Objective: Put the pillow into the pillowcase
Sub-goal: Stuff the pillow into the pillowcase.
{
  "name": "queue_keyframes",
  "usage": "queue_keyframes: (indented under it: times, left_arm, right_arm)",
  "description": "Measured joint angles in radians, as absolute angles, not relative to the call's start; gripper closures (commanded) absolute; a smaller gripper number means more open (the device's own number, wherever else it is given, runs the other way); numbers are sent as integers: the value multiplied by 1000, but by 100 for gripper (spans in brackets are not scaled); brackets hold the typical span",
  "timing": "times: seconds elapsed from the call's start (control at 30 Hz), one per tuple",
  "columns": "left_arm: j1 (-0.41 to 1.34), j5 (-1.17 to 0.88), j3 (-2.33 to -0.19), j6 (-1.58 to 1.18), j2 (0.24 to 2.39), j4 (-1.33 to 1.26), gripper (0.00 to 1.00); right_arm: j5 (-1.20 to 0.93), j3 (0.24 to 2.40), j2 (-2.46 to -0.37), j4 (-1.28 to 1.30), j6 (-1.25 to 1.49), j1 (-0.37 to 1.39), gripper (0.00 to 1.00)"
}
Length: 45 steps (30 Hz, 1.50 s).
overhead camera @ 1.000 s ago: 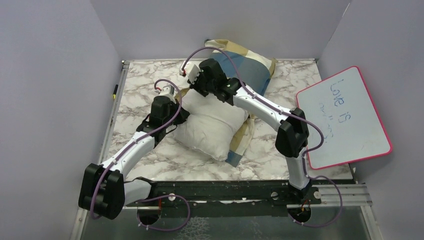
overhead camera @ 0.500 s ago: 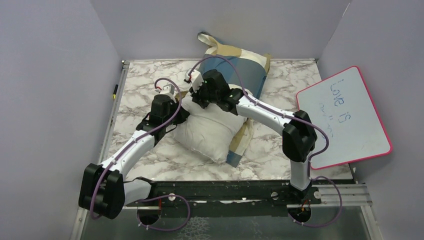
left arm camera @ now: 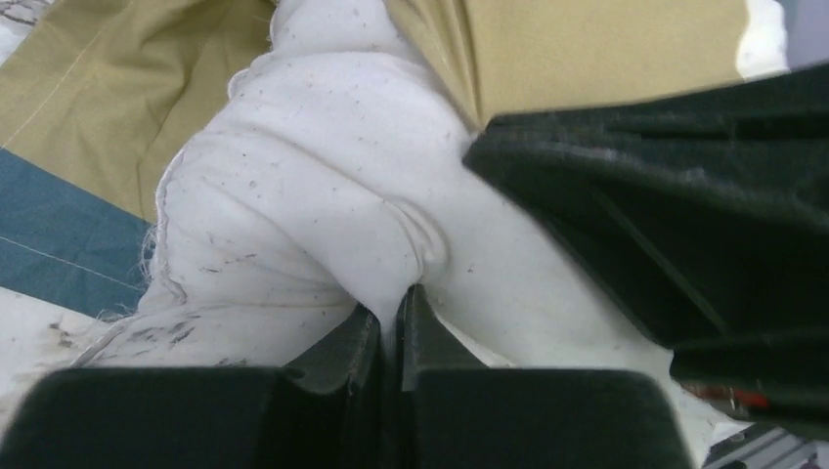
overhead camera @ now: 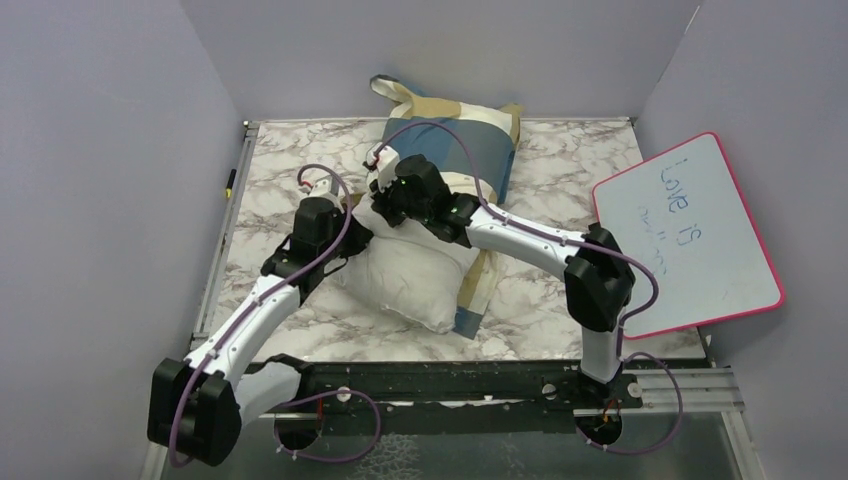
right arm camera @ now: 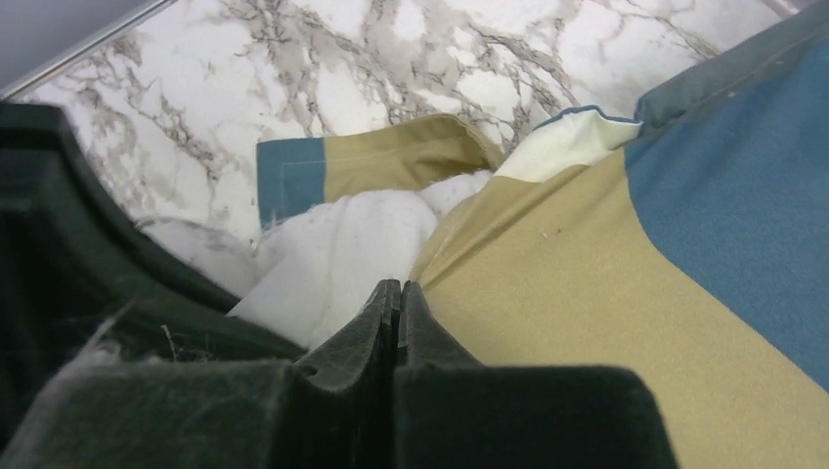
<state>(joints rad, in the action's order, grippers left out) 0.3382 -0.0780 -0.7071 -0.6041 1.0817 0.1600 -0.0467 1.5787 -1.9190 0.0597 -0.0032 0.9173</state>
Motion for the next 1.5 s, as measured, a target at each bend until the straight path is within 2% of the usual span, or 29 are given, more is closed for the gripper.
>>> queue_keyframes:
  times: [0.1, 0.2, 0.33, 0.43, 0.63, 0.93, 1.03, 1.1, 1.17, 1.23, 1.27, 1.3, 1.33, 1.5]
  left_arm:
    - [343, -68, -669, -601, 1013, 170, 52]
    - [343, -55, -664, -570, 959, 184, 39]
    - [346, -48, -674, -451, 880, 199, 27]
    - [353, -44, -719, -345, 852, 213, 22]
    - [414, -35, -876, -197, 889, 224, 20]
    - [784, 143, -960, -129, 1129, 247, 17]
    - [844, 191, -970, -128, 1210, 261, 17]
    - [868, 225, -974, -125, 1256, 255, 20]
    - [887, 271, -977, -113, 1326, 237, 35]
    - [895, 329, -982, -107, 1396, 216, 75]
    - [896, 356, -982, -109, 1426, 202, 88]
    - [896, 379, -981, -110, 1449, 192, 95]
    - [893, 405, -978, -112, 1465, 180, 100]
    - [878, 447, -941, -136, 1430, 123, 100]
  right_arm:
    - [-12, 1577, -1920, 58, 13, 915, 76]
    - [-6, 1568, -1908, 56, 19, 909, 55]
    - [-14, 1454, -1794, 63, -1, 889, 40]
    - [-23, 1355, -1654, 63, -20, 860, 36]
    - [-19, 1159, -1421, 46, -39, 735, 35]
    - [47, 845, -1273, -30, -125, 619, 35]
    - [47, 797, -1273, -54, -144, 584, 35]
    - [51, 769, -1273, -77, -152, 571, 35]
    - [55, 742, -1274, -107, -160, 568, 36]
    - [66, 716, -1276, -134, -170, 568, 36]
    - [71, 705, -1279, -148, -178, 568, 36]
    - [75, 692, -1280, -168, -187, 567, 36]
    - [80, 678, -1281, -186, -197, 567, 36]
    - [85, 615, -1287, -289, -261, 556, 37]
